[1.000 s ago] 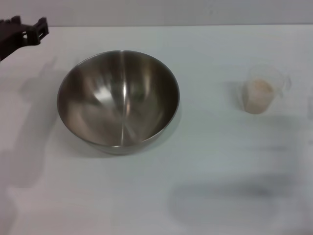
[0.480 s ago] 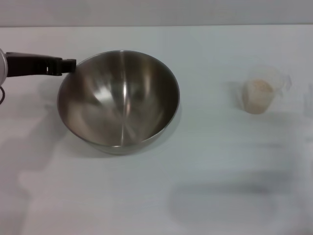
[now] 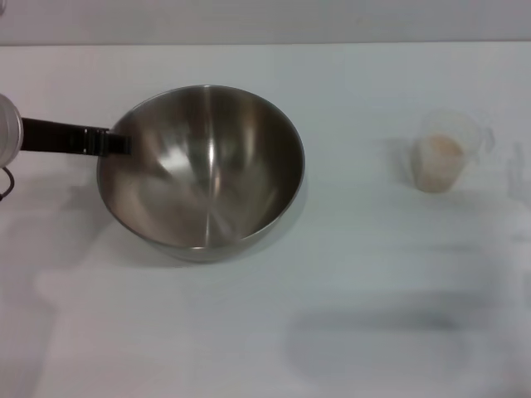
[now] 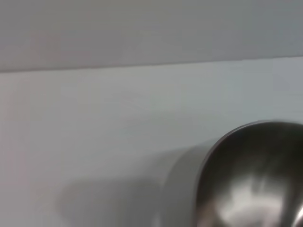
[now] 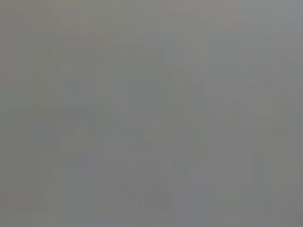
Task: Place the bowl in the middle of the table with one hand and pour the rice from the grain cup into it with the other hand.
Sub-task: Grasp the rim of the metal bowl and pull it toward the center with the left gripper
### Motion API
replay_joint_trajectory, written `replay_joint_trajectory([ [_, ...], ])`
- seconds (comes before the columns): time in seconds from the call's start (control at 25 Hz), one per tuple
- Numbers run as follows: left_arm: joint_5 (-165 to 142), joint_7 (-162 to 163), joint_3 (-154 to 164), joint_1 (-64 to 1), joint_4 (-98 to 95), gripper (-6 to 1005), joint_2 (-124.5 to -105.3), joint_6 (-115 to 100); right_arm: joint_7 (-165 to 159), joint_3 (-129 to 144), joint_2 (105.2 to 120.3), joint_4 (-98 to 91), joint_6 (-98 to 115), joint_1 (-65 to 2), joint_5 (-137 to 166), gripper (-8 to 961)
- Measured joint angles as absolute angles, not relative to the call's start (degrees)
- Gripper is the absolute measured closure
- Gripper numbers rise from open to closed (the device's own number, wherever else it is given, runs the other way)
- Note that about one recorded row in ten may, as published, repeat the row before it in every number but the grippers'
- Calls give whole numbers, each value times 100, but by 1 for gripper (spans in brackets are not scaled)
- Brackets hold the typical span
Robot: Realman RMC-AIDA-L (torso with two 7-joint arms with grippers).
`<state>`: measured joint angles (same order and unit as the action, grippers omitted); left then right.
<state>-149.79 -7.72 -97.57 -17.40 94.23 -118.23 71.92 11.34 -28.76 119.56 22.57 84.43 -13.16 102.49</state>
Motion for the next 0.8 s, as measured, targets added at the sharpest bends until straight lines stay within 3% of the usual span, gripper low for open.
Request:
replay_joint_trajectory([
  [0.8,-15151,-822,-9732,-1943,8583,436,-11836,7063,1134,-2737,11938,2172,8804,-1281,10249,463],
])
